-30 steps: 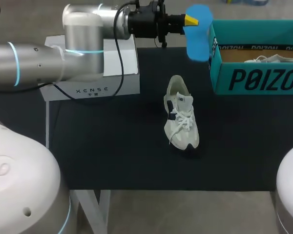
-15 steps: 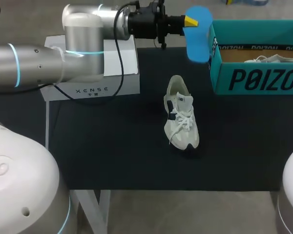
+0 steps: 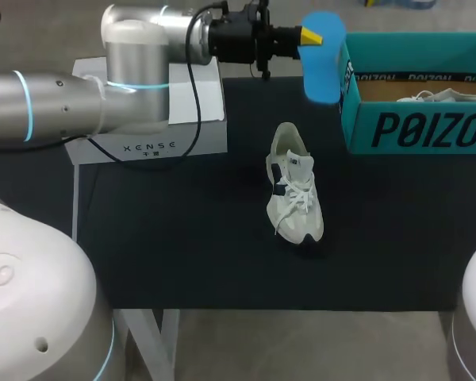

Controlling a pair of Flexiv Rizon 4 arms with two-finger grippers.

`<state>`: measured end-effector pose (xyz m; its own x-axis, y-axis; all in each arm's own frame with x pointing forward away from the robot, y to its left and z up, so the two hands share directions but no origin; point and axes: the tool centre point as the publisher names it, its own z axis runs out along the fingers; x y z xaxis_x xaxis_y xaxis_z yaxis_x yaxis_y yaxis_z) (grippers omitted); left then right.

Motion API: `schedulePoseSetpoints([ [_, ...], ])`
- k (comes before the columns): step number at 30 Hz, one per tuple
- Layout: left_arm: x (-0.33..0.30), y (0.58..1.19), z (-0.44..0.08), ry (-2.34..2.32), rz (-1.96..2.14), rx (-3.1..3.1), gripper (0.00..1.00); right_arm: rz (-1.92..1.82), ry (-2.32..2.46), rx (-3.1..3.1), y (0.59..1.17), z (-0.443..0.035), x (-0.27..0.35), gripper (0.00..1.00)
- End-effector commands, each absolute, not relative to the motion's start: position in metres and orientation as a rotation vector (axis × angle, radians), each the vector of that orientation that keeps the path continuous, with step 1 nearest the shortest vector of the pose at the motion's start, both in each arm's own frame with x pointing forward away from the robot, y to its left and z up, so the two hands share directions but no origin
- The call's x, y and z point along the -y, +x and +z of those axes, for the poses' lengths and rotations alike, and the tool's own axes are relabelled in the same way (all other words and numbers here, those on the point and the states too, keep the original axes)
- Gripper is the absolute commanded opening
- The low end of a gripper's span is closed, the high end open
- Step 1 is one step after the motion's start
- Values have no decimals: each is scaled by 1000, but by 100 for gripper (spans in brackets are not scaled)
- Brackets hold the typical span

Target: Take the shoe out of the shoebox, open the shoe tongue, remove and reinsert the insole, then place the shoe into the shoebox

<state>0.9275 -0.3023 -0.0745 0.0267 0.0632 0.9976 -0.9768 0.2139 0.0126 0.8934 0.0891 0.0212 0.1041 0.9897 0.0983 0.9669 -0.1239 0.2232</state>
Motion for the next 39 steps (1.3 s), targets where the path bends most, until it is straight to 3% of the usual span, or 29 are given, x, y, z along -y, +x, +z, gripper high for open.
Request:
schedulePoseSetpoints([
  [1, 302, 928, -75, 1005, 1098, 1287, 0, 408, 2272, -2003, 894, 19, -88, 100],
  [8, 301, 931, -81, 1015, 1342, 1537, 0, 649, 2300, -2033, 891, 15, -81, 100],
  [16, 289, 942, -79, 816, 1515, 1615, 0, 1172, 2336, -2069, 891, 22, -72, 100],
  [23, 287, 946, -77, 788, 1510, 1553, 0, 1177, 2266, -2100, 890, 25, -67, 100],
  [29, 287, 946, -77, 788, 1510, 1553, 0, 1403, 2294, -2125, 889, 22, -69, 100],
  [39, 281, 950, -67, 171, 2098, 2393, 0, 1454, 2328, -2139, 888, 13, -70, 100],
])
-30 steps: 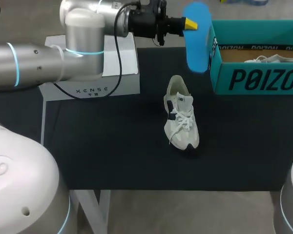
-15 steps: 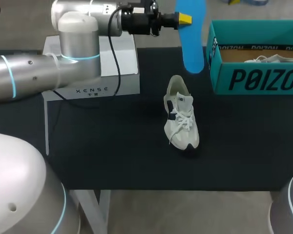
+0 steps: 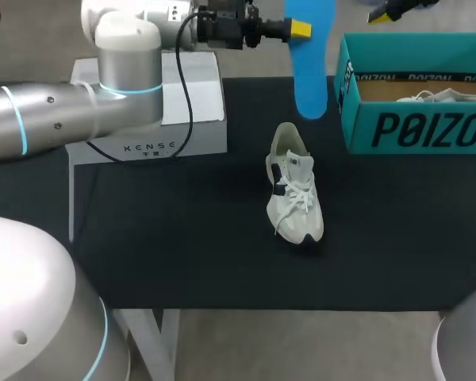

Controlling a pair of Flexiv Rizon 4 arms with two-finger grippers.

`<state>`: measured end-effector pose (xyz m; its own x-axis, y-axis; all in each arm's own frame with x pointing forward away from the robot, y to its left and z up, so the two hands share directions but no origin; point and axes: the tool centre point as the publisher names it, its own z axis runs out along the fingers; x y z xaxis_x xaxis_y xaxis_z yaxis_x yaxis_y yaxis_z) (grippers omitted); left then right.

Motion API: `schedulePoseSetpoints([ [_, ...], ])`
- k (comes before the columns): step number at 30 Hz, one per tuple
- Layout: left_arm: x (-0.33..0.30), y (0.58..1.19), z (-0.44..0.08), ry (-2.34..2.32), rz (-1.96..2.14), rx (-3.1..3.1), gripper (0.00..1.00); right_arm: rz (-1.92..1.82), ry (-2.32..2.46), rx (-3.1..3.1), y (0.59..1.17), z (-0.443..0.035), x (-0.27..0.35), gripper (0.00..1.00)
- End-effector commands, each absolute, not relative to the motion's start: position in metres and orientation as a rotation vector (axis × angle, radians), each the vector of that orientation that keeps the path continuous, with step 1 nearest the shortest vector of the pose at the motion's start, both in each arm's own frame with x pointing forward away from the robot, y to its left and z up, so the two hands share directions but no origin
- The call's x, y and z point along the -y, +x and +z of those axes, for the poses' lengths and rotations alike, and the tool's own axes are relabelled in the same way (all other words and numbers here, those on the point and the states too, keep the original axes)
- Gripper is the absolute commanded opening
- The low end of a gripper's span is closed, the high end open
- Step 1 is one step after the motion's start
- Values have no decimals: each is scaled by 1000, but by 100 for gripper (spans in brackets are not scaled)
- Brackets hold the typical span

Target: Take the shoe out of the shoebox, open the shoe tongue, remove and reinsert the insole, then place the shoe into the shoebox

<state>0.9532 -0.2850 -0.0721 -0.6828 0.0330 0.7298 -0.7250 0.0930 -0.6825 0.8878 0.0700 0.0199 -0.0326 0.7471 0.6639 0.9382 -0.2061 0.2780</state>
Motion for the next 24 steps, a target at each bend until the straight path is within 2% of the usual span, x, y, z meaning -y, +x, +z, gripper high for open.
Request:
schedulePoseSetpoints([
  [1, 281, 950, -67, 171, 2098, 2393, 0, -1169, -1877, 1723, 888, 12, -71, 100],
  [11, 281, 950, -67, 171, 2098, 2393, 0, -1210, -1871, 1553, 887, 7, -68, 100],
  [13, 281, 952, -73, 66, 2115, 2631, 0, -1220, -1860, 1529, 886, 7, -66, 100],
  [16, 279, 954, -75, -497, 2358, 2873, 0, -1209, -1843, 1512, 884, 5, -63, 100],
  [18, 277, 954, -80, -688, 2386, 2954, 0, -1190, -1844, 1524, 883, 4, -63, 100],
  [24, 276, 956, -79, -627, 2459, 2930, 0, -1181, -1849, 1528, 882, 1, -64, 100],
])
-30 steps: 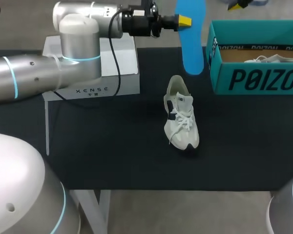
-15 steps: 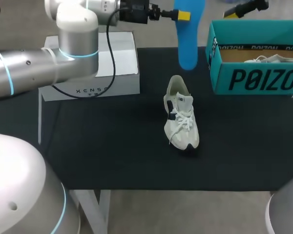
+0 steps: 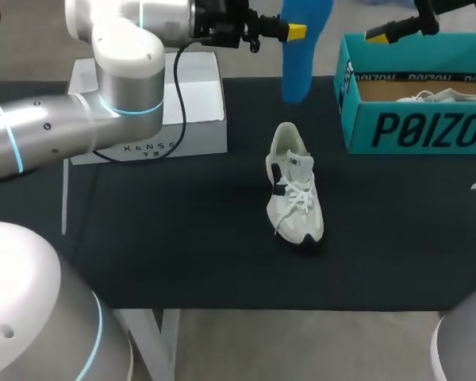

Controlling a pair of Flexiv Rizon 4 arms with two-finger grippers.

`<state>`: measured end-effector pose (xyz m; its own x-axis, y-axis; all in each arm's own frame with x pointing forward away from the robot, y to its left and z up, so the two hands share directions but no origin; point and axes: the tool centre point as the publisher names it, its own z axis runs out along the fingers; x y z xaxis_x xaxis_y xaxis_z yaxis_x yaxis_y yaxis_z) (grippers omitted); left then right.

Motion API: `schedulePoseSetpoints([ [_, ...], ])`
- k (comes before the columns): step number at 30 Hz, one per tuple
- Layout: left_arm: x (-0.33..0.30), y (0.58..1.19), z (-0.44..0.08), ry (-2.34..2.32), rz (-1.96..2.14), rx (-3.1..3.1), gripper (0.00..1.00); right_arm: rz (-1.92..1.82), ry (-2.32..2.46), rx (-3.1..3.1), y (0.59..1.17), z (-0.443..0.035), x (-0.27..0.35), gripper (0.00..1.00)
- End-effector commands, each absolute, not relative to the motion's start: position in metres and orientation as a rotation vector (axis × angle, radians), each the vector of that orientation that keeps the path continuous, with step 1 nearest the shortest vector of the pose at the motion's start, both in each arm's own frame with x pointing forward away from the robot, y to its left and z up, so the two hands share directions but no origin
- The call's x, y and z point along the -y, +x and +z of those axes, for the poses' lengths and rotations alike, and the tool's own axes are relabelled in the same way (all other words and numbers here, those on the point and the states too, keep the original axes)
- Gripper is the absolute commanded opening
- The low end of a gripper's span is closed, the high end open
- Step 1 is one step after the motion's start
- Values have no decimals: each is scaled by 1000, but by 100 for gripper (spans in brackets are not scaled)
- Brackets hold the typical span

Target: Take the shoe out of the shoebox, open the shoe tongue, remove and reinsert the insole, then place the shoe into the shoebox

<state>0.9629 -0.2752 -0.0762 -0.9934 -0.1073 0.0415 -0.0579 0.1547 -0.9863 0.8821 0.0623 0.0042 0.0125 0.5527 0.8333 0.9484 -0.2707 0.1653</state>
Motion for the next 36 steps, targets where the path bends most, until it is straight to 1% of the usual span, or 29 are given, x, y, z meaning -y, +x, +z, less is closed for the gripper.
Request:
schedulePoseSetpoints([
  [1, 276, 956, -79, 389, -1527, -1820, 0, -1180, -1849, 1527, 882, 0, -65, 100],
  [7, 276, 956, -79, 389, -1527, -1820, 0, -1165, -1847, 1535, 883, -3, -67, 100],
  [9, 280, 956, -84, 643, -1169, -1812, 0, -1170, -1844, 1531, 883, -2, -68, 100],
  [10, 280, 956, -84, 698, -1165, -1793, 0, -1176, -1841, 1523, 884, -2, -68, 100],
  [11, 281, 957, -83, 793, -994, -1735, 0, -1177, -1839, 1523, 884, -2, -68, 100],
  [12, 281, 958, -83, 844, -939, -1732, 0, -1177, -1838, 1522, 884, -2, -68, 100],
  [14, 282, 961, -80, 947, -681, -1604, 0, -1175, -1837, 1524, 883, -2, -68, 100],
  [16, 282, 962, -72, 880, -675, -1568, 0, -1173, -1840, 1523, 883, -3, -67, 100],
  [27, 282, 962, -72, 880, -675, -1568, 0, -1201, -1814, 1474, 883, -4, -66, 100],
  [30, 266, 971, -73, 916, -553, -1507, 0, -1210, -1813, 1456, 884, -4, -62, 100],
  [36, 261, 966, -64, 983, -614, -1260, 0, -1212, -1788, 1433, 883, -5, -59, 100],
])
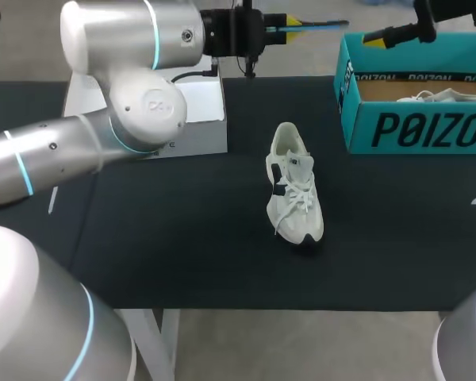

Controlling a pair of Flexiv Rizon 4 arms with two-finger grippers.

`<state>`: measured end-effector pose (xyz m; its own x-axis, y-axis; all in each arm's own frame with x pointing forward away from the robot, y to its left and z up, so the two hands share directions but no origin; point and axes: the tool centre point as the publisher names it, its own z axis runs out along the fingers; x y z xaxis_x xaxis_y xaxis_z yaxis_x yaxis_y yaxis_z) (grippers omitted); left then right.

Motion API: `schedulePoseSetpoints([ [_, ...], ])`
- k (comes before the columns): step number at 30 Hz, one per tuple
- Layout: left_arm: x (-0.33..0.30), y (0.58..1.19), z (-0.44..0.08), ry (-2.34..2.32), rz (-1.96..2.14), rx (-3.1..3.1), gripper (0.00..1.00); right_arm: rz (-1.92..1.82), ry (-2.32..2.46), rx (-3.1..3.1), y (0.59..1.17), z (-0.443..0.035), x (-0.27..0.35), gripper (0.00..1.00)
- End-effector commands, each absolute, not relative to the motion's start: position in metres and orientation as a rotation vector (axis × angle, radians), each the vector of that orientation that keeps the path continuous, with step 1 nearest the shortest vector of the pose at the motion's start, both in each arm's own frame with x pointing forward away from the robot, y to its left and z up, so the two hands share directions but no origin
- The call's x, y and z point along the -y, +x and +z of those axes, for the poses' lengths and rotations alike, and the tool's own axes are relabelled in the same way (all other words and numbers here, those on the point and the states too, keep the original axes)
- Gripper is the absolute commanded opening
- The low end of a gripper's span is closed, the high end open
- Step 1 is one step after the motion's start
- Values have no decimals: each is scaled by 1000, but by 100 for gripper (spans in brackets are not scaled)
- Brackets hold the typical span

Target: Take the shoe out of the shoebox, open the shoe tongue, remove and reinsert the insole, then place the shoe into the shoebox

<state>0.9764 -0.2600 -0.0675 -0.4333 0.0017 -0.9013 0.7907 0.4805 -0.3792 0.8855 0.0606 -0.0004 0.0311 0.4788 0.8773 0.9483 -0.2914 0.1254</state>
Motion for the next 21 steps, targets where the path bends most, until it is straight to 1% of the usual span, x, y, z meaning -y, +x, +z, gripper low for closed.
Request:
schedulePoseSetpoints([
  [1, 263, 962, -61, 1008, -628, -1217, 0, -1217, -1772, 1419, 882, -6, -60, 100],
  [7, 273, 945, -35, 1065, -815, -1178, 0, -1241, -1697, 1293, 881, -20, -64, 100],
  [12, 273, 945, -35, 1065, -815, -1178, 0, -1232, -1698, 1274, 879, -30, -67, 100],
  [18, 273, 945, -35, 1065, -815, -1178, 0, -1233, -1695, 1277, 881, -30, -69, 100],
  [21, 266, 955, -35, 1015, -879, -1277, 0, -1238, -1686, 1285, 883, -29, -70, 100],
])
